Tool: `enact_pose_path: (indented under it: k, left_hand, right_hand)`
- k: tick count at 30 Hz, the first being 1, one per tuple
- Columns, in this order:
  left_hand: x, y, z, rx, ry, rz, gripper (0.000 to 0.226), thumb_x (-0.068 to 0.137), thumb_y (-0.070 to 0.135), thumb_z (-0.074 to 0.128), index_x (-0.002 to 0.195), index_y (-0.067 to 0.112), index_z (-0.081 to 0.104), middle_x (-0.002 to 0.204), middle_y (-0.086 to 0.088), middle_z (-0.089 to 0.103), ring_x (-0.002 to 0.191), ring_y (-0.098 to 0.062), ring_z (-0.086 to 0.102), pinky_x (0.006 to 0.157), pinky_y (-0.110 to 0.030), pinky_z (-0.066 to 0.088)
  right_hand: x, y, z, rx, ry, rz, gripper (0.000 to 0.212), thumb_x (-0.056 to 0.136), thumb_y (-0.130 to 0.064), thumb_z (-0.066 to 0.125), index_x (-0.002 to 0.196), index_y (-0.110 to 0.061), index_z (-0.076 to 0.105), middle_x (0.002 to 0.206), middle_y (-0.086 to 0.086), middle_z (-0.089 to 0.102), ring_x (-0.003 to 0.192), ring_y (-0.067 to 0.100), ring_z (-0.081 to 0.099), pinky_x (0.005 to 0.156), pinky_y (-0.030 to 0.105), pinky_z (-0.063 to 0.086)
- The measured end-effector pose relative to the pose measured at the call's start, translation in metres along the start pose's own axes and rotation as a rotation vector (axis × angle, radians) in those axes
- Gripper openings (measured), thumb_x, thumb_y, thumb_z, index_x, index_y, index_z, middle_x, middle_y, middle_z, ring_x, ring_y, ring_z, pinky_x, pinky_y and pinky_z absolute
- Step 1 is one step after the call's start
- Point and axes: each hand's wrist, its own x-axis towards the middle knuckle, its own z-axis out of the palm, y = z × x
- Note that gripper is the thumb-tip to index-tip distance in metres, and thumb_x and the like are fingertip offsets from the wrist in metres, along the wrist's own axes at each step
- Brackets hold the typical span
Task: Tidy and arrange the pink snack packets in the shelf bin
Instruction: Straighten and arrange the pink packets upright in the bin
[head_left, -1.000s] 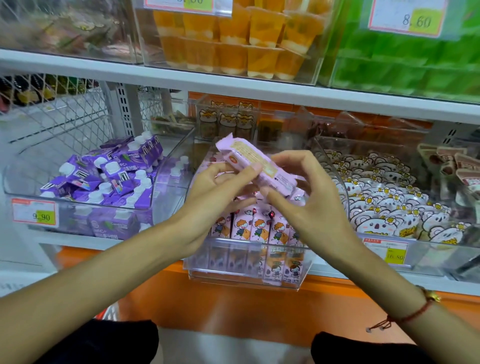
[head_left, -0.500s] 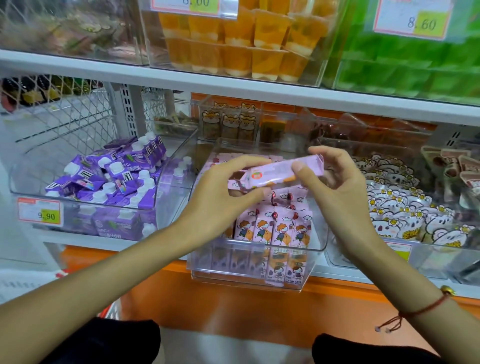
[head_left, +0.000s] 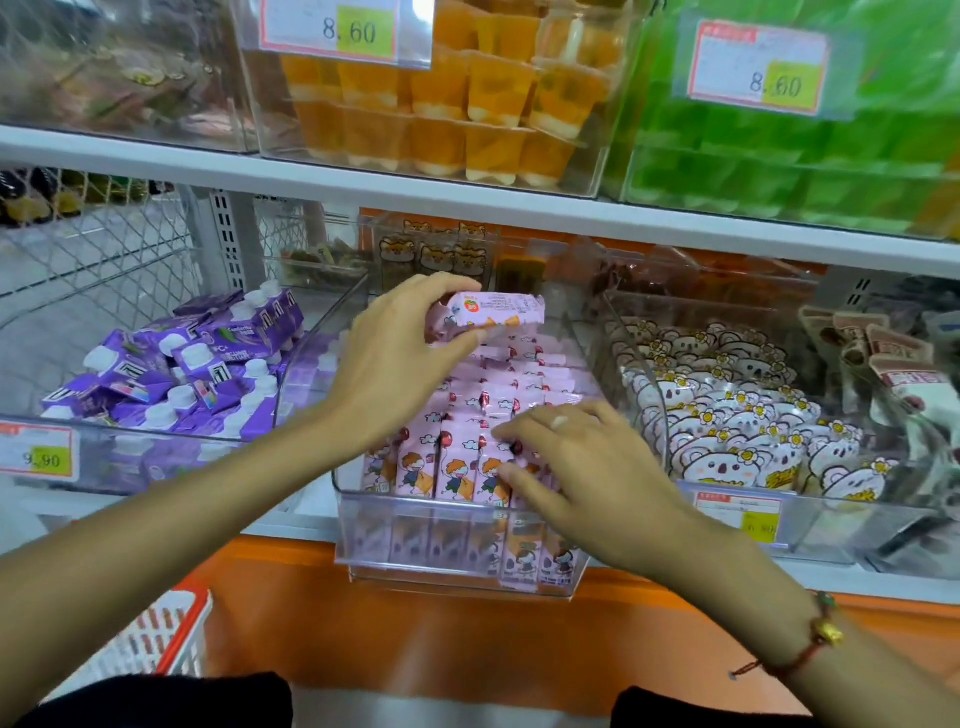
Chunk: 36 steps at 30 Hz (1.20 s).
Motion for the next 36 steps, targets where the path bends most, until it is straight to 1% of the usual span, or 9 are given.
enact_pose_path:
  k: [5,10,14,19,22,26,31,34,36]
  left_hand:
    - [0.034,-0.001,0.027,0.209,-0.155,0.077,0.042,0.086,0.033,0.068,0.126,0.022,0.059,0.110,0.000,0.065,0.097,-0.016,0.057,0.079,-0.029,0.043]
    - [0.065,-0.005,0.035,0.374,-0.473,0.055,0.044,0.084,0.036,0.071,0.126,0.026,0.061,0.122,-0.003,0.066,0.113,-0.027,0.058,0.090,-0.039,0.047]
    - [0.092,-0.008,0.033,0.389,-0.651,0.078,0.049,0.084,0.034,0.071,0.129,0.024,0.057,0.132,-0.001,0.059,0.120,-0.024,0.053,0.085,-0.029,0.040]
    - [0.095,-0.013,0.060,0.053,-0.489,-0.082,0.053,0.080,0.029,0.076,0.123,0.017,0.048,0.118,-0.005,0.062,0.097,-0.022,0.060,0.080,-0.030,0.048]
    - [0.089,-0.018,0.073,-0.062,-0.415,-0.093,0.044,0.080,0.027,0.076,0.117,0.014,0.055,0.114,-0.006,0.065,0.100,-0.024,0.062,0.086,-0.035,0.051]
    - [0.077,-0.030,0.086,0.180,-0.656,-0.044,0.033,0.089,0.029,0.065,0.119,0.017,0.060,0.114,-0.004,0.064,0.103,-0.021,0.061,0.089,-0.033,0.049]
    - [0.068,-0.041,0.096,0.348,-0.795,-0.023,0.026,0.101,0.029,0.039,0.082,0.019,0.052,0.092,-0.002,0.044,0.085,-0.017,0.041,0.089,-0.045,0.045]
    - [0.073,-0.038,0.091,0.358,-0.811,0.005,0.027,0.101,0.034,0.041,0.110,0.022,0.063,0.113,-0.007,0.059,0.105,-0.022,0.053,0.098,-0.044,0.044]
    - [0.074,-0.034,0.086,0.273,-0.725,-0.010,0.038,0.097,0.036,0.050,0.131,0.021,0.055,0.134,-0.004,0.057,0.118,-0.023,0.054,0.099,-0.040,0.045]
  right_hand:
    - [0.000,0.001,0.000,0.023,-0.006,0.008,0.041,0.097,-0.050,0.035,0.132,-0.032,0.048,0.127,-0.013,0.057,0.114,0.009,0.050,0.095,0.027,0.021]
    - [0.002,0.003,0.000,0.042,-0.019,0.007,0.042,0.096,-0.051,0.036,0.134,-0.034,0.045,0.129,-0.014,0.054,0.116,0.007,0.047,0.095,0.025,0.018]
    - [0.001,0.005,0.000,0.055,-0.033,-0.002,0.044,0.097,-0.052,0.034,0.136,-0.034,0.043,0.132,-0.015,0.052,0.118,0.006,0.045,0.097,0.025,0.017]
    - [0.003,0.006,0.000,0.076,-0.045,-0.005,0.043,0.096,-0.051,0.035,0.135,-0.035,0.043,0.132,-0.016,0.051,0.118,0.006,0.044,0.097,0.023,0.016]
    - [0.003,0.006,-0.001,0.093,-0.045,-0.005,0.043,0.097,-0.050,0.037,0.135,-0.033,0.044,0.132,-0.014,0.052,0.118,0.008,0.045,0.097,0.025,0.017]
    - [0.002,0.006,-0.002,0.096,-0.046,-0.003,0.043,0.097,-0.049,0.038,0.136,-0.033,0.044,0.132,-0.013,0.053,0.116,0.008,0.045,0.097,0.025,0.018]
    - [0.002,0.006,-0.002,0.088,-0.049,-0.001,0.043,0.097,-0.050,0.037,0.136,-0.033,0.044,0.131,-0.013,0.053,0.116,0.009,0.046,0.098,0.026,0.019]
    - [0.002,0.005,-0.002,0.077,-0.046,-0.001,0.043,0.097,-0.050,0.037,0.136,-0.034,0.044,0.131,-0.014,0.053,0.115,0.008,0.046,0.097,0.025,0.018]
    - [0.001,0.005,-0.003,0.082,-0.047,0.000,0.043,0.097,-0.050,0.036,0.136,-0.034,0.044,0.131,-0.014,0.053,0.115,0.007,0.046,0.097,0.025,0.017]
